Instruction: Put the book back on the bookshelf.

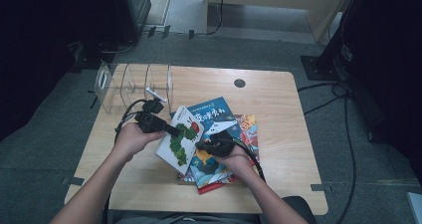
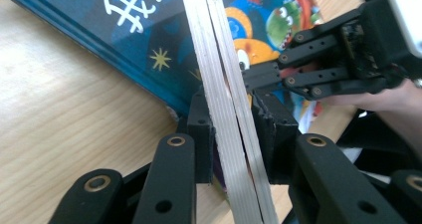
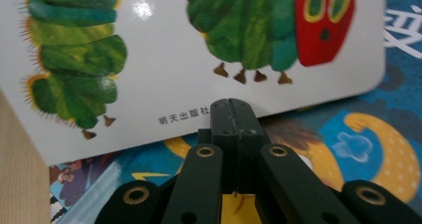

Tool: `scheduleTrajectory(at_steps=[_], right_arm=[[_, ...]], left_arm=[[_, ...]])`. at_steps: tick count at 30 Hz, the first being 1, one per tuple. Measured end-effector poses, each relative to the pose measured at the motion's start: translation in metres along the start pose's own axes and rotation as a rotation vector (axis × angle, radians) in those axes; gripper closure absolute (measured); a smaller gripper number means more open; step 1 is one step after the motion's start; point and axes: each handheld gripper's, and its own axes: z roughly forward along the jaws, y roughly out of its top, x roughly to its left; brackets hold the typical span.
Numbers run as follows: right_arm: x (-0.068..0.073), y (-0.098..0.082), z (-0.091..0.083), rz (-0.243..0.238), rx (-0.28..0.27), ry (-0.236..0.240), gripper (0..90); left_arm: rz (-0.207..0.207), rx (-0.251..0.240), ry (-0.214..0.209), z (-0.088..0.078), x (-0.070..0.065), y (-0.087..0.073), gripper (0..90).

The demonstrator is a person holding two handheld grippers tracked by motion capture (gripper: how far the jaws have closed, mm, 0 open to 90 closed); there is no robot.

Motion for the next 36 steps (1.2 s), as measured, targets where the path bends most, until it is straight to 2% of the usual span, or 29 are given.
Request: scheduleTrajectory(at_steps=[2,3,4,5,6,7,9,10,12,13,14,15,16,17,18,20,22,24,26,29,30,31,32,33,36], right_arm=[[0.003,0.002,0.002,-0.027,0.007,0.006,86.2],[0.004,0.002,0.003,-0.037,0.016,-0.001,84.4],[0.005,0.002,0.003,-0.050,0.017,-0.001,80.9],[0.005,0.002,0.003,-0.062,0.014,-0.008,76.1],[0.005,0.002,0.003,-0.069,0.010,-0.020,73.2],[0.004,0.002,0.002,-0.074,0.014,-0.029,71.2],[0.004,0.002,0.001,-0.077,0.013,-0.038,67.7],[0.003,0.002,-0.001,-0.085,0.019,-0.078,63.0],[0.001,0.002,-0.003,-0.107,0.024,-0.110,59.2],[0.001,0.002,-0.003,-0.107,0.024,-0.110,59.2],[0.000,0.001,-0.004,-0.116,0.027,-0.139,57.0],[0.000,0.001,-0.004,-0.116,0.027,-0.139,57.0],[-0.002,0.000,-0.005,-0.130,0.027,-0.162,54.1],[-0.002,0.000,-0.005,-0.130,0.027,-0.162,54.1],[-0.005,0.001,-0.006,-0.131,0.028,-0.171,52.4],[-0.007,0.001,-0.006,-0.120,0.028,-0.174,51.6],[-0.008,0.002,-0.006,-0.120,0.029,-0.176,50.9],[-0.010,0.003,-0.006,-0.110,0.033,-0.184,50.3],[-0.012,0.003,-0.005,-0.111,0.029,-0.184,49.8],[-0.013,0.003,-0.005,-0.114,0.022,-0.184,49.4],[-0.013,0.003,-0.004,-0.112,0.021,-0.186,49.3],[-0.013,0.003,-0.004,-0.111,0.019,-0.184,49.3],[-0.013,0.003,-0.004,-0.111,0.019,-0.184,49.3],[-0.013,0.004,-0.003,-0.110,0.018,-0.183,49.3],[-0.014,0.004,-0.003,-0.115,0.017,-0.181,49.3]], left_arm=[[0.023,0.042,0.024,-0.006,-0.003,0.007,76.1],[0.023,0.042,0.024,-0.006,-0.003,0.007,77.8],[0.058,0.062,0.054,-0.011,-0.006,0.008,77.8],[0.058,0.062,0.054,-0.011,-0.006,0.008,77.9],[0.066,0.076,0.097,-0.016,-0.007,0.008,77.9],[0.075,0.081,0.111,-0.019,-0.008,0.007,77.9],[0.075,0.077,0.122,-0.022,-0.007,0.005,77.9],[0.065,0.070,0.131,-0.027,-0.005,0.003,77.9],[0.050,0.050,0.165,-0.039,0.000,-0.003,77.9],[0.050,0.050,0.165,-0.039,0.000,-0.003,77.9],[0.045,0.045,0.179,-0.044,0.002,-0.005,77.9],[0.034,0.040,0.196,-0.048,0.004,-0.007,77.9],[0.016,0.030,0.222,-0.057,0.008,-0.011,78.0],[0.016,0.030,0.222,-0.057,0.008,-0.011,78.0],[-0.001,0.017,0.242,-0.064,0.011,-0.014,77.9],[-0.018,0.005,0.251,-0.069,0.014,-0.016,78.0],[-0.026,-0.004,0.257,-0.071,0.015,-0.016,77.9],[-0.045,-0.010,0.287,-0.074,0.019,-0.016,78.0],[-0.052,-0.010,0.294,-0.075,0.020,-0.016,77.9],[-0.117,-0.028,0.306,-0.079,0.025,-0.012,78.0],[-0.117,-0.028,0.306,-0.079,0.025,-0.012,77.9],[-0.153,-0.036,0.308,-0.081,0.027,-0.009,77.9],[-0.153,-0.036,0.308,-0.081,0.027,-0.009,78.0],[-0.185,-0.039,0.322,-0.081,0.028,-0.003,78.0],[-0.207,-0.021,0.342,-0.080,0.028,0.005,78.0]])
